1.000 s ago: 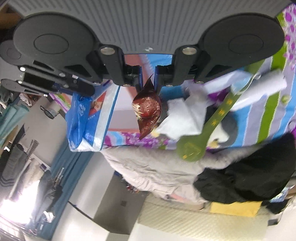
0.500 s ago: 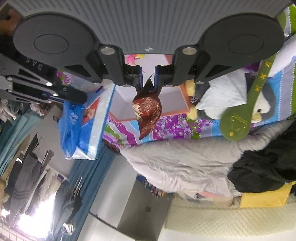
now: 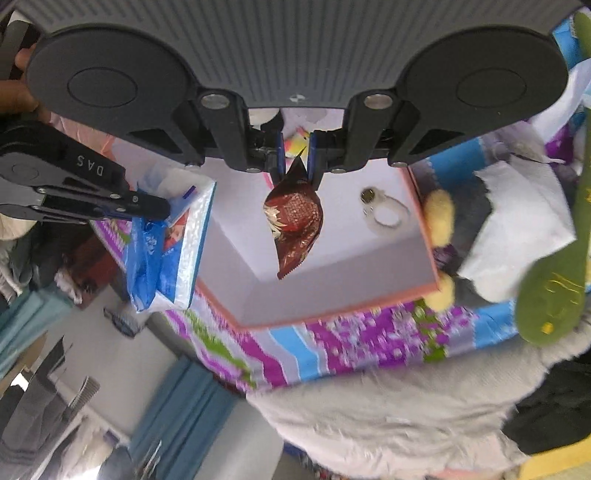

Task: Organize soft objects
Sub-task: 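Open both tools to drop the bag and wrapper into the box, then move both tools back from the box to the pile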

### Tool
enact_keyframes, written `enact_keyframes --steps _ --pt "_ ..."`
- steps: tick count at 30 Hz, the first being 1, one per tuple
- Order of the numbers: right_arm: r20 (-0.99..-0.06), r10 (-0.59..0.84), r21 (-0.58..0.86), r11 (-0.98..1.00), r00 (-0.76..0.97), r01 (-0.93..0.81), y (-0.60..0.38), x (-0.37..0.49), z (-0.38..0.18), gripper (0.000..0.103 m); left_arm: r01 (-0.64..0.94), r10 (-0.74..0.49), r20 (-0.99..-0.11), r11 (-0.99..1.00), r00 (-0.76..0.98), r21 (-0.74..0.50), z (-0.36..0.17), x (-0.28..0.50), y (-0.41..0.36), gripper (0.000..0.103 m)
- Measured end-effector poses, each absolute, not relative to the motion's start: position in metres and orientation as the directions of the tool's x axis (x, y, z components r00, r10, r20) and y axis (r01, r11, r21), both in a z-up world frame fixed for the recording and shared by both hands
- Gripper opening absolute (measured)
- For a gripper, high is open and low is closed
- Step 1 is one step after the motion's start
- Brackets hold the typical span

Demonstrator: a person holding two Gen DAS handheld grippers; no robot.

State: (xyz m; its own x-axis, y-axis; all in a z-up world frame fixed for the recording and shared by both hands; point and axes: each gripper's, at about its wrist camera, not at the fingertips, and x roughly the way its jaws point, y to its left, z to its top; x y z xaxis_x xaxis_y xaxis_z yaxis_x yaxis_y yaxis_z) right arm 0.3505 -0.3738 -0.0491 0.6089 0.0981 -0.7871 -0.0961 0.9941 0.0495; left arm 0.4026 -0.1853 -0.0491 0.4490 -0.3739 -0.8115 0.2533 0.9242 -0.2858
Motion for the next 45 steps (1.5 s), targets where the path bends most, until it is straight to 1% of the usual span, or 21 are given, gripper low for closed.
enact_keyframes --steps 6,11,13,15,16,17,18,22,26,28,34,39,45 --pt "-0.827 0.089 0.061 0.996 0.555 -0.068 -0.393 0.363 -0.070 0.010 0.268 -0.346 -0.851 0.930 0.395 -0.253 -0.068 0.421 -0.208 0.014" --pt "-0.844 0.096 0.090 0.995 0.527 -0.037 -0.407 0.364 -0.085 0.011 0.285 -0.355 -0.865 0.922 0.355 -0.262 -0.077 0.425 -0.222 0.015" --pt "-0.851 0.109 0.111 0.993 0.514 -0.026 -0.410 0.364 -0.089 0.016 0.297 -0.349 -0.868 0.921 0.352 -0.250 -0.078 0.425 -0.226 0.019" --pt "-0.853 0.101 0.105 0.994 0.512 -0.021 -0.410 0.364 -0.090 0.041 0.300 -0.349 -0.867 0.921 0.355 -0.248 -0.077 0.423 -0.227 0.021" --pt "-0.850 0.088 0.088 0.996 0.519 -0.023 -0.409 0.363 -0.090 0.045 0.299 -0.349 -0.866 0.921 0.357 -0.248 -0.077 0.423 -0.227 0.025" --pt "-0.847 0.078 0.077 0.997 0.526 -0.024 -0.409 0.362 -0.089 0.047 0.296 -0.347 -0.866 0.923 0.360 -0.247 -0.075 0.422 -0.226 0.028" --pt "-0.842 0.076 0.076 0.997 0.534 -0.022 -0.410 0.360 -0.087 0.047 0.291 -0.344 -0.864 0.925 0.368 -0.245 -0.074 0.422 -0.224 0.030" --pt "-0.819 0.099 0.111 0.994 0.565 -0.013 -0.412 0.355 -0.079 0.047 0.285 -0.342 -0.850 0.928 0.400 -0.239 -0.066 0.416 -0.211 0.030" --pt "-0.781 0.095 0.101 0.995 0.618 -0.024 -0.407 0.340 -0.065 0.047 0.284 -0.342 -0.823 0.931 0.453 -0.231 -0.050 0.403 -0.196 0.030" --pt "-0.755 0.095 0.091 0.995 0.648 -0.039 -0.402 0.331 -0.056 0.047 0.293 -0.331 -0.809 0.934 0.486 -0.207 -0.040 0.393 -0.191 0.030" --pt "-0.662 0.119 0.106 0.992 0.740 -0.064 -0.390 0.297 -0.031 0.047 0.327 -0.327 -0.739 0.933 0.589 -0.152 -0.008 0.353 -0.177 0.030" --pt "-0.585 0.145 0.116 0.989 0.798 -0.095 -0.376 0.263 -0.017 0.047 0.326 -0.348 -0.678 0.930 0.647 -0.167 0.011 0.316 -0.155 0.030" --pt "-0.517 0.187 0.109 0.982 0.835 -0.152 -0.354 0.221 -0.010 0.047 0.313 -0.342 -0.616 0.936 0.710 -0.159 0.022 0.267 -0.127 0.030"
